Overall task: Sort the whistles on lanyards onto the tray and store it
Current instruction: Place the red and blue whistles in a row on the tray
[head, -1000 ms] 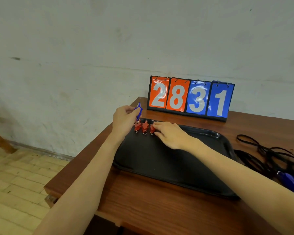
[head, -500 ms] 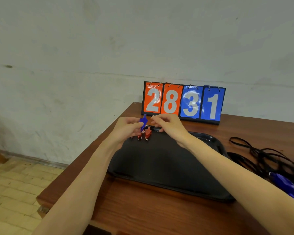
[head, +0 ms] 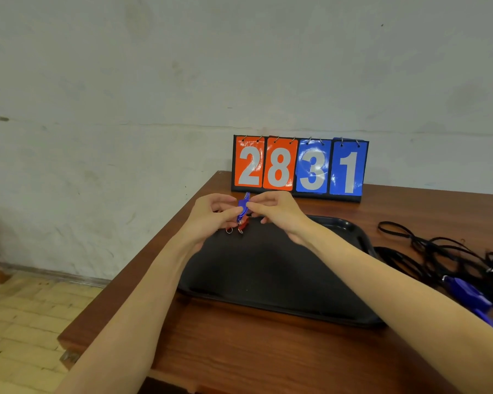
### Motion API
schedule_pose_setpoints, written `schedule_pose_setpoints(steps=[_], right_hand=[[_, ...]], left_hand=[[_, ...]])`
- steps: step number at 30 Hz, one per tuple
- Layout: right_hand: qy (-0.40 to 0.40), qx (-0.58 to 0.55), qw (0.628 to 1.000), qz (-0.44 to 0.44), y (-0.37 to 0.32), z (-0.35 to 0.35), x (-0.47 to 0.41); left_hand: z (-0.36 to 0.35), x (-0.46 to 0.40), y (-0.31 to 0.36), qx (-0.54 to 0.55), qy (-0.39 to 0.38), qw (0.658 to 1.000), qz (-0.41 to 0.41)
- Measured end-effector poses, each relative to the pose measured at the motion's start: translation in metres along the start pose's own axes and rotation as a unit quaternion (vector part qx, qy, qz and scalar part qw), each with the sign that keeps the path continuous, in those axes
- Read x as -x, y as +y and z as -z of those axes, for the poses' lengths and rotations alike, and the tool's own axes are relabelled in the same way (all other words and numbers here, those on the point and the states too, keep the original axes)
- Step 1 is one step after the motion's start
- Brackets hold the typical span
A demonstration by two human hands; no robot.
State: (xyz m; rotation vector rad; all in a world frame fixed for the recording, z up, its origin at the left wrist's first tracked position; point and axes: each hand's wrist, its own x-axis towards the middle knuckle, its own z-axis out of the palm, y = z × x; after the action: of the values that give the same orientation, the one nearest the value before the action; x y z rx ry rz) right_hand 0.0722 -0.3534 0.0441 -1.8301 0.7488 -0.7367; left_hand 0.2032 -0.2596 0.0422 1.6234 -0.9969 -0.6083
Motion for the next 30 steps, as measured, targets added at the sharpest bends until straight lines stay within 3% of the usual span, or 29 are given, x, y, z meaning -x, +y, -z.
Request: schedule_pose_setpoints(steps=[4, 8, 13, 18, 21, 25, 28, 30], right_hand=[[0.032, -0.034, 0.998, -0.048, 0.005, 0.012, -0.003], [0.032, 0.047, 0.991, -0.119, 0.016, 0.026, -0.008], [0.005, 0.100, 0.982, -0.159, 0.022, 0.021, -0.008], [0.013, 0.167, 0.978, -0.120, 0.024, 0.011, -0.013], [0.018, 0.271, 0.962, -0.029, 0.022, 0.010, -0.008], [-0.085, 0.386, 0.915, 0.081, 0.019, 0.017, 0.013], [-0.133, 0.457, 0.872, 0.114, 0.020, 0.020, 0.024], [-0.138, 0.470, 0.863, 0.122, 0.020, 0.018, 0.024]], left_hand=[[-0.002, -0.006, -0.004, -0.039, 0.037, 0.999, -0.003], [0.001, -0.013, -0.011, -0.103, 0.119, 0.987, -0.011], [0.001, -0.016, -0.013, -0.103, 0.143, 0.984, 0.000], [0.001, -0.017, -0.015, -0.120, 0.134, 0.984, 0.001], [0.001, -0.018, -0.017, -0.131, 0.134, 0.982, 0.001], [0.000, -0.018, -0.020, -0.192, 0.140, 0.971, -0.023], [0.000, -0.016, -0.022, -0.275, 0.143, 0.949, -0.062], [0.000, -0.016, -0.024, -0.322, 0.134, 0.933, -0.087]])
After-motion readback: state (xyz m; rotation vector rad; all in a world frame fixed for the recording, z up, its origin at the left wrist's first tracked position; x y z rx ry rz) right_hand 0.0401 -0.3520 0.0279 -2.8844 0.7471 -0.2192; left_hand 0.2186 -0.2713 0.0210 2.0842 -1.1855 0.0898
